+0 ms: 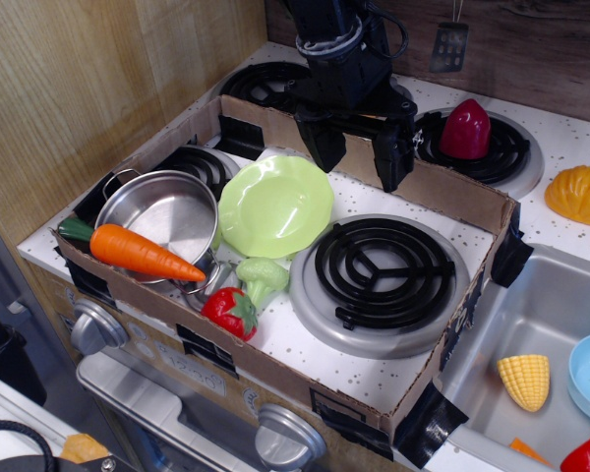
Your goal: Put carrot on plate
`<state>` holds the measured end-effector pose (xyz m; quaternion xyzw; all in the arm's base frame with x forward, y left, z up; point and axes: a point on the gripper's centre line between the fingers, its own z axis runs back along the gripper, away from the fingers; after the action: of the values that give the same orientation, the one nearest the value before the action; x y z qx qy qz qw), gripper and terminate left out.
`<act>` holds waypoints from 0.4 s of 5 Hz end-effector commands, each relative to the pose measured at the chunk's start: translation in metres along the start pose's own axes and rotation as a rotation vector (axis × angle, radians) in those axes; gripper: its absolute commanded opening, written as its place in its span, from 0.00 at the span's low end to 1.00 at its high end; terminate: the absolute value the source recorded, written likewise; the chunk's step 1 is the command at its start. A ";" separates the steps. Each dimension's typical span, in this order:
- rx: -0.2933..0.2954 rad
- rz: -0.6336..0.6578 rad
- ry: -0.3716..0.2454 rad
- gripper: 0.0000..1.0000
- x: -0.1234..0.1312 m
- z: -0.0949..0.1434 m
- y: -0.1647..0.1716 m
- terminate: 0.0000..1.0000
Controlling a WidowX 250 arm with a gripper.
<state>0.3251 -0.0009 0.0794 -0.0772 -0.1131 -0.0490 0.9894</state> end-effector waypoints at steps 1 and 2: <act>0.000 0.000 0.000 1.00 0.000 0.000 0.000 0.00; 0.002 -0.127 0.020 1.00 -0.013 0.018 0.004 0.00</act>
<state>0.3019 0.0033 0.0784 -0.0736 -0.0805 -0.1130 0.9876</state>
